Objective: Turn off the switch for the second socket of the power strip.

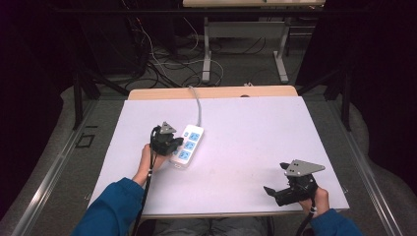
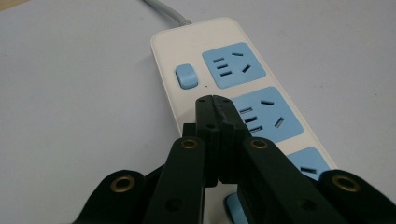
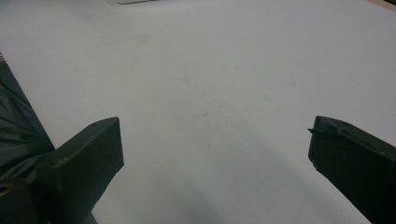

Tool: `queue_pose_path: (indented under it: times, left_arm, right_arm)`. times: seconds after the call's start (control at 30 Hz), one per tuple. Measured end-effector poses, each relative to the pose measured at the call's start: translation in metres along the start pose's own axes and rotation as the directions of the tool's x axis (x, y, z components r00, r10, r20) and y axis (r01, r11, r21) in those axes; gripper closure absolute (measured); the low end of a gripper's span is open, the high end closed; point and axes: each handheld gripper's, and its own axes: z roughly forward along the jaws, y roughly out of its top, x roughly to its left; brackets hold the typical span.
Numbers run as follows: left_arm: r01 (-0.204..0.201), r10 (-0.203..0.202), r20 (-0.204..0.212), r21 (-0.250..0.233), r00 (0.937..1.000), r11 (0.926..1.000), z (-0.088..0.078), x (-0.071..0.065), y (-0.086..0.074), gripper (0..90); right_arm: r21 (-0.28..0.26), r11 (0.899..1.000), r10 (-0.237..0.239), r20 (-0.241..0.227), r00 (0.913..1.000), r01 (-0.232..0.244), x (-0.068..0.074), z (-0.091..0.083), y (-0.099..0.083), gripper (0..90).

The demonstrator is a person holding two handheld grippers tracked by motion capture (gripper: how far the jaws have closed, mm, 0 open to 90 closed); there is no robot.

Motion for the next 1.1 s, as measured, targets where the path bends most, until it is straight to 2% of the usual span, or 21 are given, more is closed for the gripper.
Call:
queue_pose_path:
  times: [0.3,1.1]
  left_arm:
    - [-0.013,0.013,-0.01,0.0,0.9999,0.9999,0.0001,-0.0017,0.0002,90.0]
    - [-0.002,0.002,-0.002,0.001,1.0,1.0,0.0002,-0.0012,-0.0007,90.0]
  right_arm:
    - [-0.001,1.0,-0.004,0.002,1.0,0.004,0.0,0.0001,0.0001,2.3]
    - [-0.001,1.0,-0.001,0.005,1.0,0.001,0.0004,0.0004,-0.0001,2.3]
